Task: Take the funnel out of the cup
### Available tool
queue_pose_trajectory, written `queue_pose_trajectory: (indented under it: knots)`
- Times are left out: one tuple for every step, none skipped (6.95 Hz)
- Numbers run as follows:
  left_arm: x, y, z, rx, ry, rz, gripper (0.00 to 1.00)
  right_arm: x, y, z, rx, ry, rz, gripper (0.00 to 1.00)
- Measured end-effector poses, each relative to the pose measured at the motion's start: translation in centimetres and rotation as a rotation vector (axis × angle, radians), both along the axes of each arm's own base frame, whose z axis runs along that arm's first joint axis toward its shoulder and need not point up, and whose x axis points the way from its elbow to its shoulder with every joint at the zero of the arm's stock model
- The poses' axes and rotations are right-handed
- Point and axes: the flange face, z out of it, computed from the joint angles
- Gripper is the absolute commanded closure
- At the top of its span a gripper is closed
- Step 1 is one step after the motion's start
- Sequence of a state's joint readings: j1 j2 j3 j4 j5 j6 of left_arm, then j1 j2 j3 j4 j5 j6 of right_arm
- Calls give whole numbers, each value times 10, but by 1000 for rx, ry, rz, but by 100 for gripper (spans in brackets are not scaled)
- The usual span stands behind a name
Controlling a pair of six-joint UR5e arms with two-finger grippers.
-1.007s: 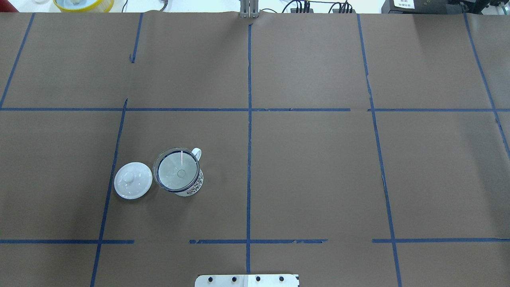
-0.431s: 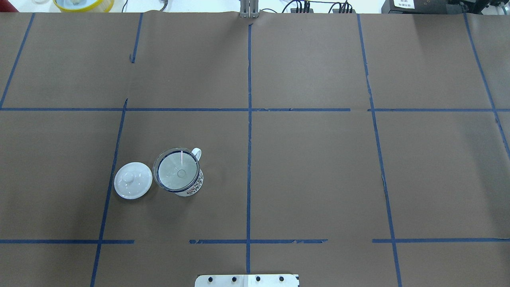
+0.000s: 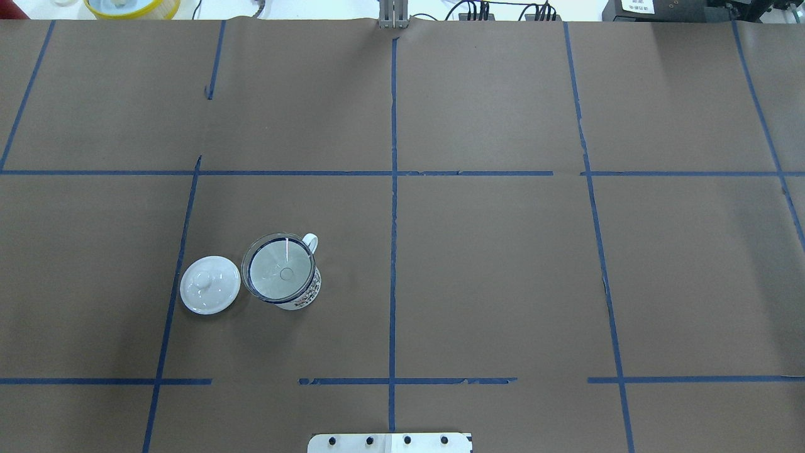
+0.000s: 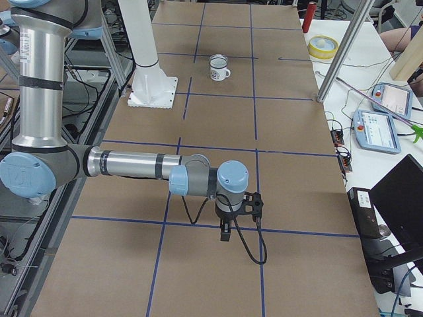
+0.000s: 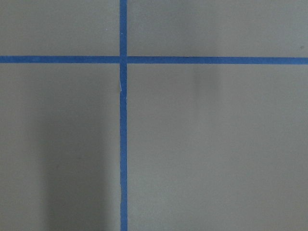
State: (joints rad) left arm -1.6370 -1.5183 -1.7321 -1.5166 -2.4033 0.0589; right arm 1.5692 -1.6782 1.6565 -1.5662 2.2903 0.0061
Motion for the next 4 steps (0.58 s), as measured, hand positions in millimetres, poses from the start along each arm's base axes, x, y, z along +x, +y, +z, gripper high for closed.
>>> queue_pose_trajectory:
  knots:
    - [2,-3,-9,28,-1,-1,0,0,0,0,0,0,0,0]
    - [12,-9,-27,42,4,-16,0,0,0,0,0,0,0,0]
    - [38,-20,-56,23,19,-51,0,0,0,0,0,0,0,0]
    - [79,-32,-92,-20,46,-93,0,0,0,0,0,0,0,0]
